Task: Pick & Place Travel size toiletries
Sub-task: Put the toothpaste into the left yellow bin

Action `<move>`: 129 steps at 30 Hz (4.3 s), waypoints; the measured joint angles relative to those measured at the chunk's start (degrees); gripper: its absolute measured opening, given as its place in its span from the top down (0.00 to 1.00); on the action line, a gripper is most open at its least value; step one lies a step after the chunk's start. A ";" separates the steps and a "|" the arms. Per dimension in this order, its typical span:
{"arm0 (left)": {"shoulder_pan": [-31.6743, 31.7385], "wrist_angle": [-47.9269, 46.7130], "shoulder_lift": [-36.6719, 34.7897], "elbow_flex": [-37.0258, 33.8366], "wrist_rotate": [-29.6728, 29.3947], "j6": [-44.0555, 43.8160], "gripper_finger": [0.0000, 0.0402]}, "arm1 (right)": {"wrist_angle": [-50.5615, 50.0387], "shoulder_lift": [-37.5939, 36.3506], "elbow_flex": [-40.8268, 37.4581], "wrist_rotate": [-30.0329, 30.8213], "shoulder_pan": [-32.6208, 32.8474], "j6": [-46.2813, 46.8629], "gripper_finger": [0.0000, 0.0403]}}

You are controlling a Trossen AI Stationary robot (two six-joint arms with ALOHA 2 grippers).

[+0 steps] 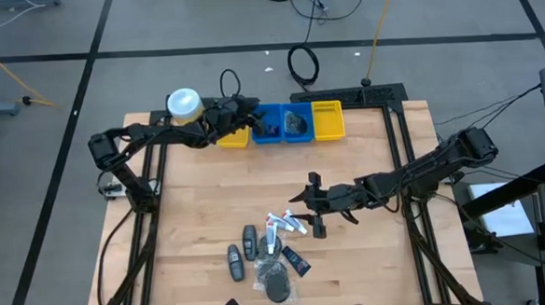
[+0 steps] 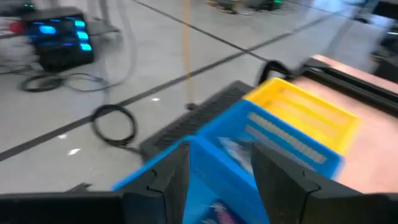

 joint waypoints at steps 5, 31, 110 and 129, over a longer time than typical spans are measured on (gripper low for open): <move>-2.73 -0.86 0.00 0.00 6.89 0.37 0.59 | -4.51 0.00 0.00 -0.32 0.00 2.08 0.51; -25.02 -3.99 0.00 -0.02 8.31 1.64 0.59 | -4.80 0.76 -9.96 6.51 11.37 25.72 0.51; -29.33 -13.75 -0.42 -0.06 0.88 6.01 0.59 | 21.37 19.96 -10.86 1.79 0.65 21.54 0.87; -29.57 -37.84 -2.75 -0.07 1.76 19.92 0.59 | 25.54 19.93 -10.78 -5.26 -3.48 16.72 0.63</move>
